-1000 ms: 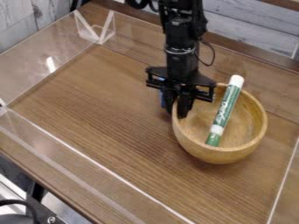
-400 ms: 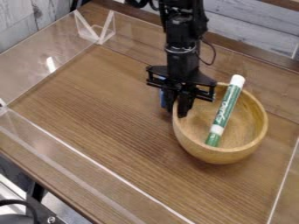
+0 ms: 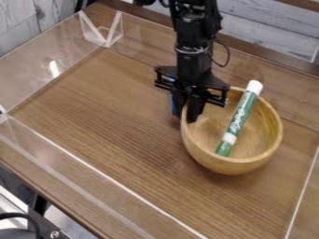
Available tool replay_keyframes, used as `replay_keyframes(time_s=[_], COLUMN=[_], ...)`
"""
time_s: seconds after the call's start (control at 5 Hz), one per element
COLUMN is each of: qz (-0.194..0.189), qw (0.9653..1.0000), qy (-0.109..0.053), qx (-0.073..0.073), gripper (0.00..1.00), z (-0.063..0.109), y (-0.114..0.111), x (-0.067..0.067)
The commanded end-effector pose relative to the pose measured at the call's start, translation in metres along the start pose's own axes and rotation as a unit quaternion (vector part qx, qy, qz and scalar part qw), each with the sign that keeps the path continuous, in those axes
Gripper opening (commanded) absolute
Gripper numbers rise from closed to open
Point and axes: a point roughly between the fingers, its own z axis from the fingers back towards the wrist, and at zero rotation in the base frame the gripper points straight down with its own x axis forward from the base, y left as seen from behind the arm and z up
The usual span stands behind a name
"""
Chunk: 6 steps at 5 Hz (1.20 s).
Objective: Put the blue block in the brown bowl
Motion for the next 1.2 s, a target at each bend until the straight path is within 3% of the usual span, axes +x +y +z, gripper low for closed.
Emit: replay_keyframes(time_s=[0.0, 1.0], qz=[-0.007, -0.026], qw=[0.9987, 0.9981], qy=[-0.051, -0.056], qx=[-0.002, 0.003], gripper=[0.0, 0.0], z=[0.0309, 0.0333], y=[-0.0006, 0.0036], x=[0.0122, 0.0172])
